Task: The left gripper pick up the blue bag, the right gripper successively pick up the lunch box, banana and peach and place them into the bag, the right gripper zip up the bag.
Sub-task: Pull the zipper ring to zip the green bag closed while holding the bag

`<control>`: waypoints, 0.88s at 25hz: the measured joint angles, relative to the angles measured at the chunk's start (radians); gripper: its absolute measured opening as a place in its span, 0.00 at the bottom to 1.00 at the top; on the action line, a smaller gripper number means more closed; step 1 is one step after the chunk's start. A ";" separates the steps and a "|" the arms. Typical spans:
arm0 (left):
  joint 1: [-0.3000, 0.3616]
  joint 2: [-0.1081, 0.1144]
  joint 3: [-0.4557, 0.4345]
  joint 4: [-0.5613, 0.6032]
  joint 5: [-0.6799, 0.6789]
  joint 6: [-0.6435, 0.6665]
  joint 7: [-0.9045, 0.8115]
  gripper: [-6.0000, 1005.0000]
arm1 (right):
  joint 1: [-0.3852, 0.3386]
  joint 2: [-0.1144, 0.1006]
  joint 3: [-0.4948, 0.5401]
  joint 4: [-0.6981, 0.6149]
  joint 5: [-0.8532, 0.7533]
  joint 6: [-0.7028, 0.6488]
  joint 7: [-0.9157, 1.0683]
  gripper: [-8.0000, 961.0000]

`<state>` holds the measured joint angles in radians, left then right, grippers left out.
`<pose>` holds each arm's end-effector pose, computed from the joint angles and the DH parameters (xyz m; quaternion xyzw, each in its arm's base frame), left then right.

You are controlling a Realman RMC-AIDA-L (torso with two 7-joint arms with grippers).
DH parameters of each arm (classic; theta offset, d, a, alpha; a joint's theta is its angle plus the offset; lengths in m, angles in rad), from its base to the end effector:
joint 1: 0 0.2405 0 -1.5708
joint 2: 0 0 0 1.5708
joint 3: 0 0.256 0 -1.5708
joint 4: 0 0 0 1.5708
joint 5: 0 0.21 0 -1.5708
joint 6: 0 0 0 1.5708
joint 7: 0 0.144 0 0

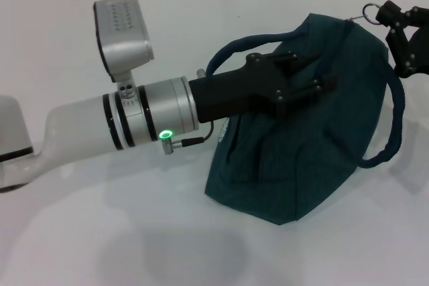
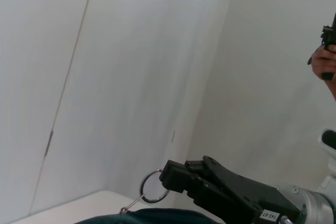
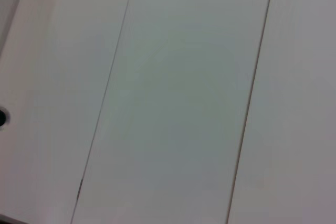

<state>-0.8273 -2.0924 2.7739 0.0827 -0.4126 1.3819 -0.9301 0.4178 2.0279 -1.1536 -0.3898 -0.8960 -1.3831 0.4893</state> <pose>-0.1644 0.3359 -0.1021 -0.8964 -0.1793 -0.3977 0.0780 0.2676 0.3396 0.0175 -0.8277 0.0088 0.3618 0.4289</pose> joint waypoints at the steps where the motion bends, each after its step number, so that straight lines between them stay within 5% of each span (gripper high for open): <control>1: 0.005 0.000 -0.003 0.000 0.000 0.003 0.010 0.60 | 0.000 0.000 0.000 0.001 0.002 0.000 0.000 0.02; 14: 0.077 0.002 -0.005 0.004 0.011 0.109 0.181 0.22 | 0.005 0.000 -0.020 0.013 0.006 -0.022 0.001 0.02; 22: 0.105 0.007 0.012 -0.005 0.041 0.177 0.254 0.15 | 0.009 0.000 -0.032 0.042 0.006 -0.085 0.004 0.02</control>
<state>-0.7226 -2.0858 2.7857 0.0775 -0.3714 1.5594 -0.6761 0.4269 2.0279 -1.1857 -0.3476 -0.8895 -1.4677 0.4932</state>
